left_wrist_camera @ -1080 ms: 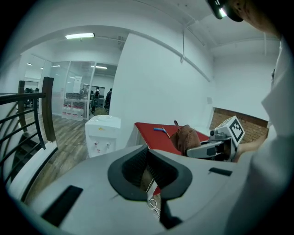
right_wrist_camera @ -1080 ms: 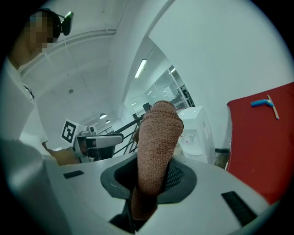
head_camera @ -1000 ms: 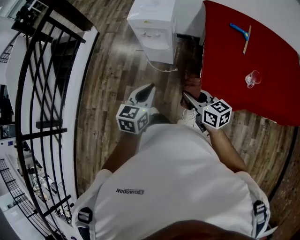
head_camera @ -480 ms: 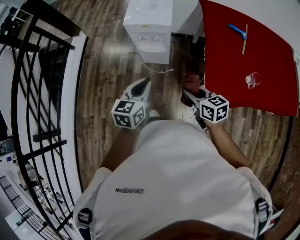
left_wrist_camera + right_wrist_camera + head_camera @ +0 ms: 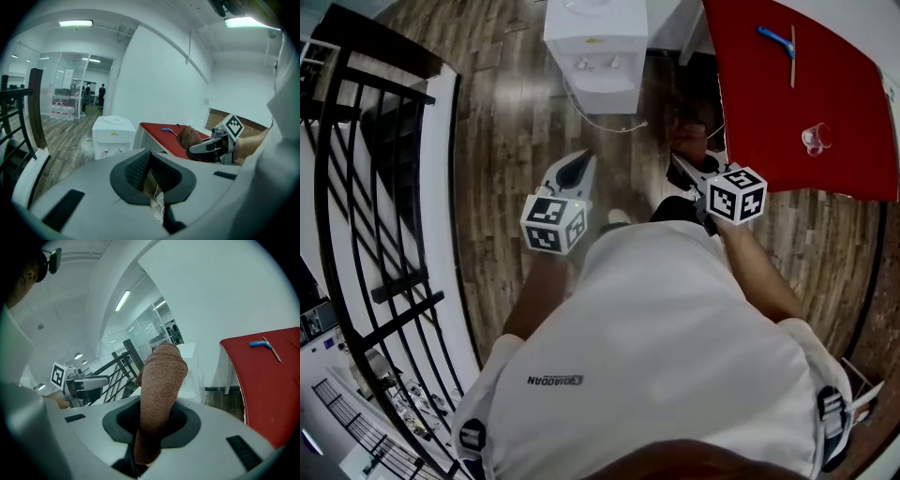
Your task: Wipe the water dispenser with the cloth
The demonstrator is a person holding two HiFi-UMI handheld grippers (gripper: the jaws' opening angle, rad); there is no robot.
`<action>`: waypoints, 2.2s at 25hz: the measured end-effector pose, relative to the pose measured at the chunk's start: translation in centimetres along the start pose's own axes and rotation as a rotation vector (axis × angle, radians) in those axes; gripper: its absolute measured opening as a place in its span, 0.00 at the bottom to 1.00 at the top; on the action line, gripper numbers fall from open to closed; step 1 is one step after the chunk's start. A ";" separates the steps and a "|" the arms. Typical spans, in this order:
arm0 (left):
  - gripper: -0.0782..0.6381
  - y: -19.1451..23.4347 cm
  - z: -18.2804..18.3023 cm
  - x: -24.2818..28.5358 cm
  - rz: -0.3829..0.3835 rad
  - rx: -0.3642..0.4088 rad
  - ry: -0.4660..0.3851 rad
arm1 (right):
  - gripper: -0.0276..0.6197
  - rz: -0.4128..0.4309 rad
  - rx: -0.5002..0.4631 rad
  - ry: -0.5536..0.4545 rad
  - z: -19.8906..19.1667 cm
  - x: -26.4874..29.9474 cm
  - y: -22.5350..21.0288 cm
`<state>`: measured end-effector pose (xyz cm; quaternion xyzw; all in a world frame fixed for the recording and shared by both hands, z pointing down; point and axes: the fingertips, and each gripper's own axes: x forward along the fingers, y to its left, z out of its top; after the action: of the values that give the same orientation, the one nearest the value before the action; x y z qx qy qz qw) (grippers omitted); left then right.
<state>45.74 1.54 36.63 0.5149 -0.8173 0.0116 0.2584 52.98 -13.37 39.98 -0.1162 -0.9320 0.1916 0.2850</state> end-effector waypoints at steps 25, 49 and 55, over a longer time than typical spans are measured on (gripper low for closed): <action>0.11 8.8 6.9 12.8 0.046 0.068 0.086 | 0.15 0.042 0.121 -0.032 10.5 13.5 -12.4; 0.11 13.0 13.8 30.1 0.045 0.195 0.245 | 0.15 0.276 0.215 -0.011 18.6 23.9 -23.5; 0.11 14.2 14.0 31.4 0.033 0.151 0.254 | 0.15 0.291 0.167 0.060 16.8 26.6 -25.3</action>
<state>17.38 -22.00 41.67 0.5139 -0.7830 0.1423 0.3203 19.03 -32.40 50.79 -0.2314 -0.8773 0.3041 0.2903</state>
